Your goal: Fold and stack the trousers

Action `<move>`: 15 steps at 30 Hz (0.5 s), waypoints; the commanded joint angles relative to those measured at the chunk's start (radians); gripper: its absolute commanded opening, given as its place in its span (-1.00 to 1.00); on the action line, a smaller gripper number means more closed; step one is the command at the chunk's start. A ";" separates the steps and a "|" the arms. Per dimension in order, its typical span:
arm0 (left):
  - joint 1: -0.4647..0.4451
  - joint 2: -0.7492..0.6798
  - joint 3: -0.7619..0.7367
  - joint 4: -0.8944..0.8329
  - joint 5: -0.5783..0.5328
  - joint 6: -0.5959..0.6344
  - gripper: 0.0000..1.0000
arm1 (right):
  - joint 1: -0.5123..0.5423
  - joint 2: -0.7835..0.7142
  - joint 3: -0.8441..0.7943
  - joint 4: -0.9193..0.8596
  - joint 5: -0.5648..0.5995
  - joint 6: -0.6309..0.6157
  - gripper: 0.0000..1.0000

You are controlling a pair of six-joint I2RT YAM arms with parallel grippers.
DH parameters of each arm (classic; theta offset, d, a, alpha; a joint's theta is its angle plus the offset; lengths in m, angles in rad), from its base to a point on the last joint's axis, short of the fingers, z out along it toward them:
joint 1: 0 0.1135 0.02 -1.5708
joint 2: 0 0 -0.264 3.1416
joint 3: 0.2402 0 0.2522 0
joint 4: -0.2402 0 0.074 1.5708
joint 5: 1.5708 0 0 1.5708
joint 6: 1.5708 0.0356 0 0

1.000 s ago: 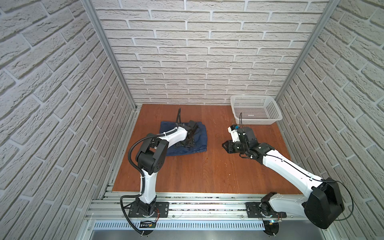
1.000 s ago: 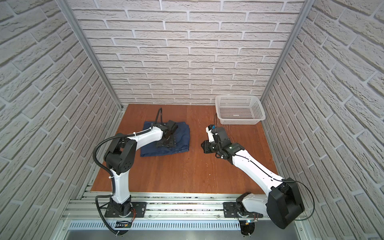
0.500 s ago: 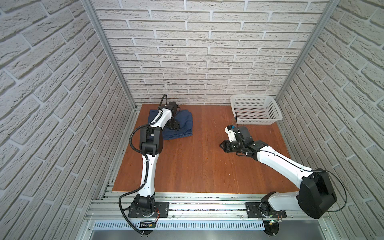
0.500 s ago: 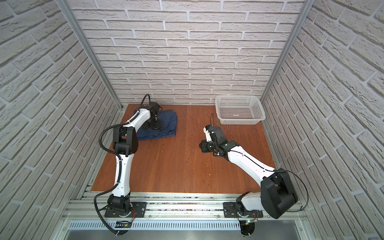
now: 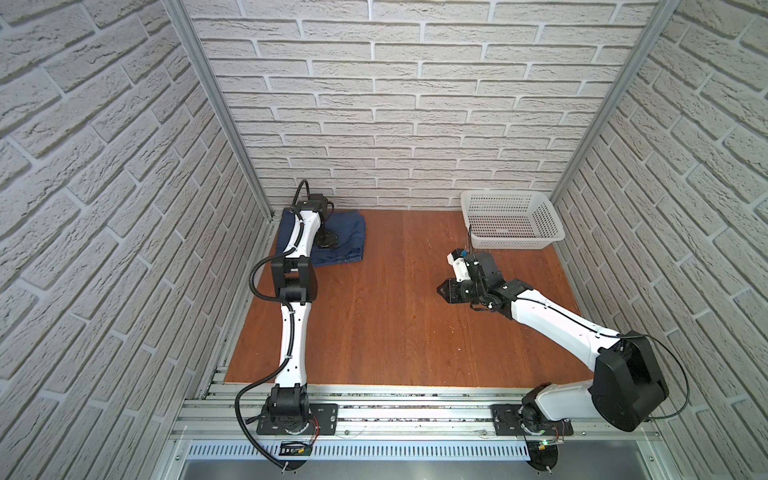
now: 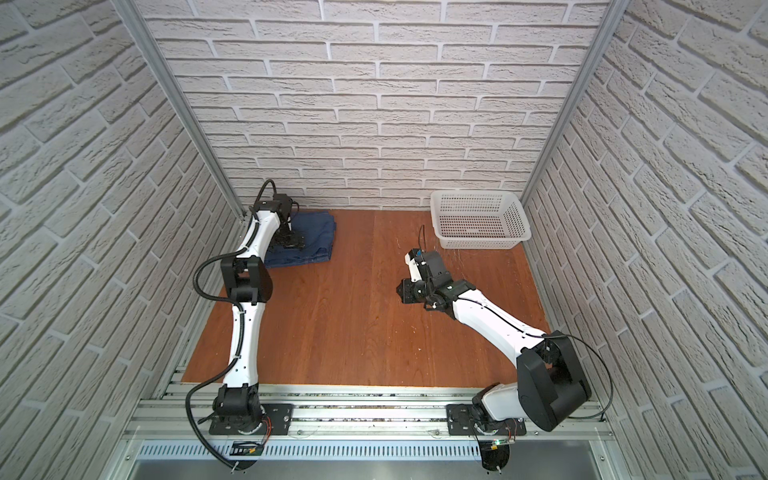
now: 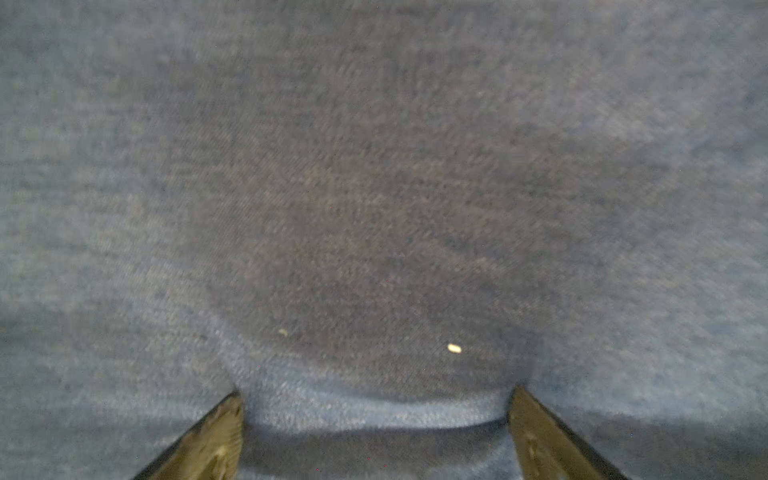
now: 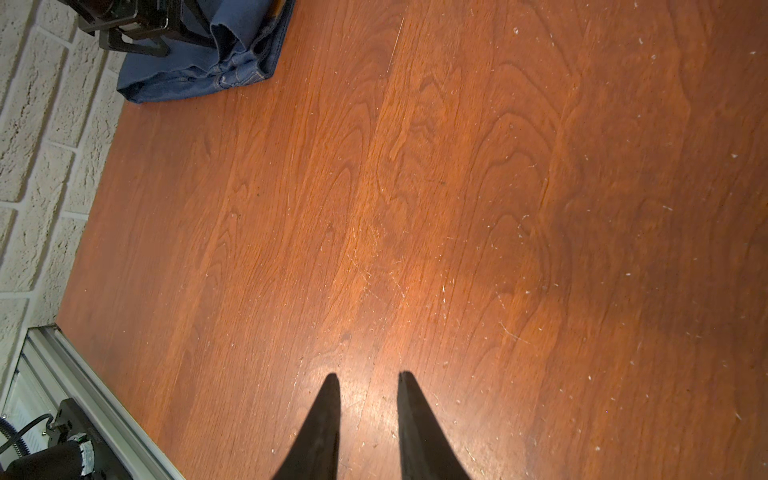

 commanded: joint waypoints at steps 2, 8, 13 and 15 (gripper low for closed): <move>-0.003 -0.224 -0.196 0.135 0.008 0.022 0.96 | 0.001 -0.030 0.036 0.011 0.029 -0.001 -0.48; -0.049 -0.655 -0.513 0.414 -0.032 -0.002 0.96 | 0.000 -0.098 0.048 -0.027 0.157 -0.006 -0.48; -0.125 -1.122 -1.085 0.828 -0.236 -0.022 0.96 | 0.000 -0.238 -0.076 0.130 0.349 -0.054 -0.47; -0.132 -1.307 -1.319 0.983 -0.284 -0.082 0.96 | 0.000 -0.309 -0.176 0.255 0.448 -0.089 -0.46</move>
